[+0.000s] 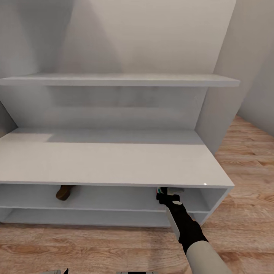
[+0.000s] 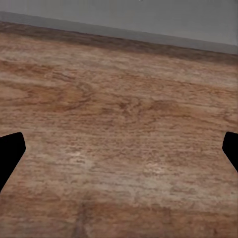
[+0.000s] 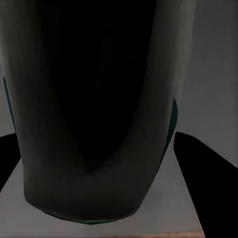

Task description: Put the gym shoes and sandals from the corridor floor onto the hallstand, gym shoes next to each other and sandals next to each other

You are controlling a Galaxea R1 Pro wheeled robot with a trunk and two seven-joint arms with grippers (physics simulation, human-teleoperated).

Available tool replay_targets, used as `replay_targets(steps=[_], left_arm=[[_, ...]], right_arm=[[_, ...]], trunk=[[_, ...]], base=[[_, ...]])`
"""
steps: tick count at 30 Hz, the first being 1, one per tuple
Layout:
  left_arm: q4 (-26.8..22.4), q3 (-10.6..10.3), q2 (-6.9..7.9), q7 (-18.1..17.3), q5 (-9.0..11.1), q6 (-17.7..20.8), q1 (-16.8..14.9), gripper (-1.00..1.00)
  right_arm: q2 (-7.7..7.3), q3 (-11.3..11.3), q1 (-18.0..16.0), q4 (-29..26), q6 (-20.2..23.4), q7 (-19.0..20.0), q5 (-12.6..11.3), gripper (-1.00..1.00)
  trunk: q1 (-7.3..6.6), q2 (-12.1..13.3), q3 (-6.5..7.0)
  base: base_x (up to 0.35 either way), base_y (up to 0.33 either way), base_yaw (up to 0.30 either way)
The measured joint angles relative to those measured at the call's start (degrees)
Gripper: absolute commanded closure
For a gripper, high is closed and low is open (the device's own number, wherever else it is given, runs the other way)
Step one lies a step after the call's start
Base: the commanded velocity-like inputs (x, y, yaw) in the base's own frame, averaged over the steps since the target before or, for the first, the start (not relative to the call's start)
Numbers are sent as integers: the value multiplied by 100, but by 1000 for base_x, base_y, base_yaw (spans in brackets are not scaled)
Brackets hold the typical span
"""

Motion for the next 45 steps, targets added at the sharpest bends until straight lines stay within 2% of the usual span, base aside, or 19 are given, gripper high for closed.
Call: replay_targets(steps=[1,2,17,45], left_arm=[[0,0,0,0,0,0,0,-100],[0,0,0,0,0,0,0,-100],[0,0,3,0,0,-5,0,-100],[1,0,0,0,0,1,0,-100]], right_arm=[[0,0,0,0,1,0,0,100],[0,2,0,-1,0,0,0,-100],[-8,8,0,-2,0,0,1,-100],[-13,15,0,9,-18,0,1,-100]], trunk=[[0,0,0],[0,0,0],[2,0,0],[3,0,0]], base=[[2,0,0],[1,0,0],[-40,0,0],[-307,-32,0]])
